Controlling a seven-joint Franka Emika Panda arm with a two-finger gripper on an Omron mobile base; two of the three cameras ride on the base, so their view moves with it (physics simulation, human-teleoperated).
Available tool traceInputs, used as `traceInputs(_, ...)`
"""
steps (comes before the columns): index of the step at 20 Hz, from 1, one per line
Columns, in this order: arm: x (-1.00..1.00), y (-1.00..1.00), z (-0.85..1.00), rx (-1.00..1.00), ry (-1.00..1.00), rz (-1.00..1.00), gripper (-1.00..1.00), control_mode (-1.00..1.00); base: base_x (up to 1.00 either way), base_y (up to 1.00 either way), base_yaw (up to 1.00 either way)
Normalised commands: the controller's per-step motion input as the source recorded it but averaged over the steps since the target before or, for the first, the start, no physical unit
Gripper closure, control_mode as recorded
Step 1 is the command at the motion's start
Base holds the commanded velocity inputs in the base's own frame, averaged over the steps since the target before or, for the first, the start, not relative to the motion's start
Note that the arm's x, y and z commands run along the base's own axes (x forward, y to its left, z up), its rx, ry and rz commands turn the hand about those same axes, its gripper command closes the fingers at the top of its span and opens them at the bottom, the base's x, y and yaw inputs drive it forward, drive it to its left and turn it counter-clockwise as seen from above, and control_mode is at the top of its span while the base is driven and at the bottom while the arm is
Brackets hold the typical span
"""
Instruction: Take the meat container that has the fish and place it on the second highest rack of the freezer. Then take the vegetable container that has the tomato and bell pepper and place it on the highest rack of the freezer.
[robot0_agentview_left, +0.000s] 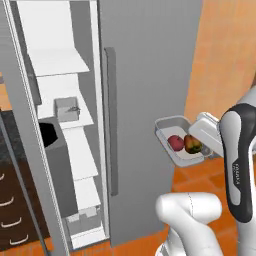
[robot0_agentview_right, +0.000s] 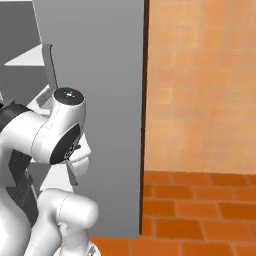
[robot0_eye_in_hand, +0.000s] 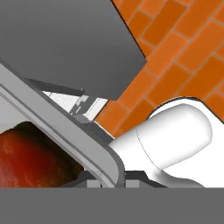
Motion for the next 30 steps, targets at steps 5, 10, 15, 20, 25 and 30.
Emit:
traceInputs(5, 0.00, 0.00, 0.00, 0.00, 0.00, 0.00, 1.00, 1.00, 0.01, -0.01, 0.61)
traceInputs(10, 0.00, 0.00, 0.00, 0.00, 0.00, 0.00, 1.00, 1.00, 0.10, 0.01, 0.43)
traceInputs(15, 0.00, 0.00, 0.00, 0.00, 0.00, 0.00, 1.00, 1.00, 0.35, 0.00, 0.38)
traceInputs(20, 0.00, 0.00, 0.00, 0.00, 0.00, 0.00, 1.00, 1.00, 0.46, 0.01, 0.33)
traceInputs(25, 0.00, 0.00, 0.00, 0.00, 0.00, 0.00, 1.00, 1.00, 0.34, 0.00, 0.29)
traceInputs(30, 0.00, 0.00, 0.00, 0.00, 0.00, 0.00, 1.00, 1.00, 0.54, 0.00, 0.16)
